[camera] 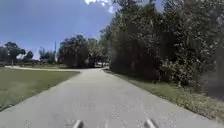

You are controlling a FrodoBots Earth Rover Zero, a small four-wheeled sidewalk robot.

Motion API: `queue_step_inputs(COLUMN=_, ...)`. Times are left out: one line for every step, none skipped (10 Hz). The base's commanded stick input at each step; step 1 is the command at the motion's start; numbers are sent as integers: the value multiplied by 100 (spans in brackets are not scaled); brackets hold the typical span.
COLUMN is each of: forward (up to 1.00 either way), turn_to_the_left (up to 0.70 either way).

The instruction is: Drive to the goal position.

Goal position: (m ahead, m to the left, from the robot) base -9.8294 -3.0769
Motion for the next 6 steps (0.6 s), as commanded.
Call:
queue_step_inputs(forward=50, turn_to_the_left=0)
queue_step_inputs(forward=50, turn_to_the_left=21)
queue_step_inputs(forward=50, turn_to_the_left=25)
queue_step_inputs(forward=50, turn_to_the_left=25)
queue_step_inputs(forward=50, turn_to_the_left=25)
queue_step_inputs(forward=50, turn_to_the_left=25)
